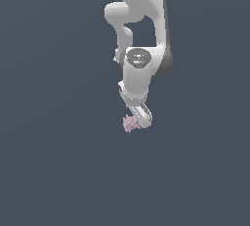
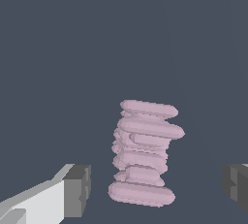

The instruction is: Pick up the object and move it to a goal position.

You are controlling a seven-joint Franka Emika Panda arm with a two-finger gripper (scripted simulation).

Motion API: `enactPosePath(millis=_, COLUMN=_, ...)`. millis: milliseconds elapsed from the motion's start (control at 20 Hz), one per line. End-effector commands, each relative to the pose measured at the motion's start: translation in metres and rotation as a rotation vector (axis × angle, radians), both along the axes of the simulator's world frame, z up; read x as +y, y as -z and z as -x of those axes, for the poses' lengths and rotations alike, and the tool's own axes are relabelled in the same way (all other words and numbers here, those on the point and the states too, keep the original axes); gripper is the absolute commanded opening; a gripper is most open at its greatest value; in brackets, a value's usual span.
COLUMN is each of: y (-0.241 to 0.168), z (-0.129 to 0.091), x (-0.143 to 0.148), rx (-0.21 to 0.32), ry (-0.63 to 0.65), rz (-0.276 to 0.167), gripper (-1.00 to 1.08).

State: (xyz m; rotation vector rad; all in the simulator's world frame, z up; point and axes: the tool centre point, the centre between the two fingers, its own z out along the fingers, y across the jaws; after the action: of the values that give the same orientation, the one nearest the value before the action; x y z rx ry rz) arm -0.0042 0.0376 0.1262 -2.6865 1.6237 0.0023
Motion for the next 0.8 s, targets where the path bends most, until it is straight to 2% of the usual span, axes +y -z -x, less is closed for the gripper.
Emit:
enactPosePath(millis=0, y=0.0013, z=0.0001, x=0.0013, rx=0.0, ry=0.047, rz=0.001, gripper=1.0)
enactPosePath(millis=350, y=0.0035, z=0.0003, x=0.0036, rx=0.0, ry=0.124, rz=0.003, gripper=1.0)
enactPosePath(millis=750, y=0.0055, z=0.0004, x=0.0042, rx=0.0, ry=0.135, rz=0.003, gripper=1.0)
